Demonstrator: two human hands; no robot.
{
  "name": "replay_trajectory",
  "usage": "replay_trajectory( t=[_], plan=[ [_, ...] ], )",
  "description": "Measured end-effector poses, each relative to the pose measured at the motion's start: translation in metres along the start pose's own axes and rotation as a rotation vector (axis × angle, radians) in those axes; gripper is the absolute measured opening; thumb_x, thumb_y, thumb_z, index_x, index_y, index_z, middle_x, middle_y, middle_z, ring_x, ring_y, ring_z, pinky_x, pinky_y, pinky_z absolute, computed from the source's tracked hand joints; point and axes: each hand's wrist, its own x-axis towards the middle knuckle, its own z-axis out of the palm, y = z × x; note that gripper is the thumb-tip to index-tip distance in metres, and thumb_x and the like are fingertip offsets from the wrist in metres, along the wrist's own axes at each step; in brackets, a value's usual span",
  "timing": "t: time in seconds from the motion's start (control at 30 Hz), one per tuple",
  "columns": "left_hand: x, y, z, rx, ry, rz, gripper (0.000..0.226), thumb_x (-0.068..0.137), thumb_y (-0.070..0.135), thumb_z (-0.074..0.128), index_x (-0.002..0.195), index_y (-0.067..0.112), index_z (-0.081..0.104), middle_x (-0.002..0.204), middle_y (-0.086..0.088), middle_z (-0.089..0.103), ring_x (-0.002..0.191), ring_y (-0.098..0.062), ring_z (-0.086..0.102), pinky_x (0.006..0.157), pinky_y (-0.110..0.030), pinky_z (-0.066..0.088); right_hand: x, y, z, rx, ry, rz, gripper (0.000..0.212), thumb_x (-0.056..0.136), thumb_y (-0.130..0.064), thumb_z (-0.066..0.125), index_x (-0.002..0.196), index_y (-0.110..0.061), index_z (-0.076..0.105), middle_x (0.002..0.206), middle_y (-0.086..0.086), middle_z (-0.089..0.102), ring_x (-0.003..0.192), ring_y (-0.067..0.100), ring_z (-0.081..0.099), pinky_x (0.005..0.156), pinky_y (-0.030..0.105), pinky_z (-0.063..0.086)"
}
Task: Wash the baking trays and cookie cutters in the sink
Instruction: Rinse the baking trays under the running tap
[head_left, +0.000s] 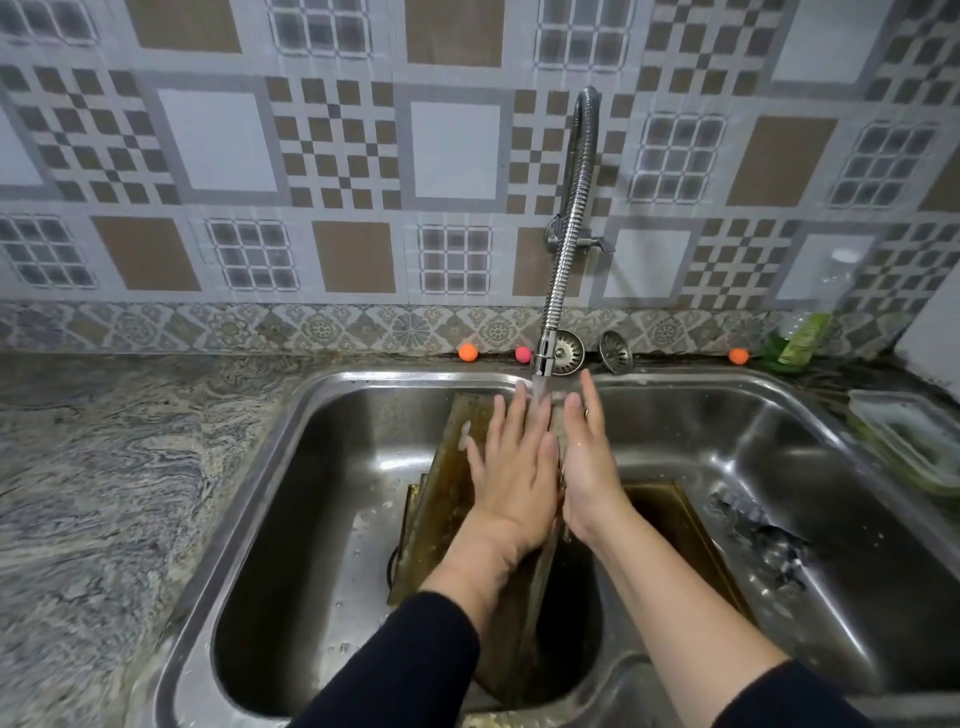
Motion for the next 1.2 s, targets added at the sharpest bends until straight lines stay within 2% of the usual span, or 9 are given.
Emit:
replay_trajectory(
  t=[0.13, 0.37, 0.7, 0.8, 0.9, 0.97, 1.07, 1.13, 1.2],
  plan=[
    [0.026, -0.024, -0.013, 0.009, -0.007, -0.182, 0.049, 0.101, 0.041, 0.008, 0.148, 0.045, -0.005, 0.158, 0.015, -0.017, 0.144, -0.009, -0.019, 0.116, -0.052, -0.010, -0.007, -0.007, -0.008, 0.044, 0.047, -0.029, 0.035, 0.095, -0.046, 0.042, 0.129, -0.056, 0.040, 0.154, -0.007, 0.029, 0.140, 0.014, 0.030, 0.115, 0.047, 0.025],
    [-0.005, -0.059, -0.011, -0.112, -0.095, -0.397, 0.054, 0.099, 0.049, 0.006, 0.149, 0.038, -0.010, 0.159, 0.013, -0.009, 0.146, -0.011, -0.008, 0.119, -0.050, 0.001, -0.004, -0.020, -0.025, 0.048, 0.148, -0.062, 0.042, 0.099, -0.042, 0.036, 0.141, -0.044, 0.036, 0.154, -0.012, 0.026, 0.135, 0.006, 0.022, 0.105, 0.035, 0.019],
    [-0.037, -0.028, -0.009, 0.189, -0.193, 0.004, 0.083, 0.079, 0.077, 0.023, 0.143, 0.048, -0.021, 0.155, 0.016, -0.023, 0.142, -0.015, -0.022, 0.116, -0.050, -0.004, 0.027, -0.034, -0.012, 0.202, 0.410, -0.116, 0.043, 0.098, -0.046, 0.040, 0.140, -0.038, 0.038, 0.151, -0.005, 0.033, 0.134, 0.014, 0.032, 0.112, 0.043, 0.026],
    [-0.029, -0.015, -0.019, 0.341, -0.081, 0.186, 0.089, 0.093, 0.029, 0.045, 0.134, 0.055, -0.030, 0.160, 0.011, -0.010, 0.147, -0.024, -0.005, 0.118, -0.050, 0.016, 0.038, -0.048, -0.016, 0.315, 0.378, -0.056, 0.061, 0.085, -0.060, 0.054, 0.137, -0.030, 0.046, 0.143, 0.000, 0.047, 0.131, 0.020, 0.044, 0.111, 0.047, 0.033],
    [-0.024, 0.001, -0.024, 0.268, 0.066, 0.357, 0.098, 0.084, -0.003, 0.044, 0.143, 0.054, -0.008, 0.159, 0.001, 0.016, 0.139, -0.028, 0.034, 0.103, -0.042, 0.044, 0.039, -0.062, -0.028, 0.399, 0.263, -0.035, 0.067, 0.081, -0.067, 0.054, 0.129, -0.021, 0.055, 0.122, 0.003, 0.065, 0.111, 0.019, 0.061, 0.098, 0.042, 0.047],
    [-0.020, 0.017, -0.025, 0.133, 0.137, 0.361, 0.095, 0.082, -0.003, 0.048, 0.146, 0.051, 0.003, 0.155, 0.006, 0.028, 0.121, -0.025, 0.055, 0.086, -0.037, 0.054, 0.036, -0.063, -0.040, 0.227, 0.205, -0.044, 0.050, 0.095, -0.055, 0.038, 0.129, -0.023, 0.054, 0.119, 0.001, 0.064, 0.109, 0.016, 0.060, 0.086, 0.029, 0.047],
    [-0.012, 0.045, -0.018, -0.041, 0.154, 0.377, 0.095, 0.083, -0.004, 0.044, 0.143, 0.059, 0.003, 0.145, 0.011, 0.042, 0.114, -0.022, 0.059, 0.090, -0.039, 0.052, 0.038, -0.048, -0.068, -0.238, 0.347, -0.059, 0.039, 0.099, -0.039, 0.041, 0.139, -0.035, 0.042, 0.144, 0.007, 0.039, 0.130, 0.026, 0.042, 0.098, 0.034, 0.037],
    [-0.008, 0.061, -0.006, -0.088, 0.142, 0.393, 0.093, 0.085, -0.003, 0.041, 0.141, 0.062, 0.004, 0.138, 0.009, 0.049, 0.110, -0.021, 0.060, 0.092, -0.038, 0.051, 0.035, -0.043, -0.090, -0.354, 0.459, -0.009, 0.048, 0.097, -0.036, 0.048, 0.143, -0.036, 0.034, 0.150, 0.011, 0.015, 0.131, 0.029, 0.036, 0.104, 0.035, 0.032],
    [-0.009, 0.078, 0.008, -0.222, 0.125, 0.364, 0.081, 0.090, 0.003, 0.039, 0.143, 0.056, 0.012, 0.136, 0.010, 0.051, 0.117, -0.012, 0.056, 0.102, -0.029, 0.045, 0.032, -0.041, -0.116, -0.367, 0.540, -0.018, 0.048, 0.094, -0.037, 0.054, 0.139, -0.035, 0.039, 0.148, 0.011, 0.016, 0.123, 0.027, 0.041, 0.104, 0.034, 0.034]
  ],
)
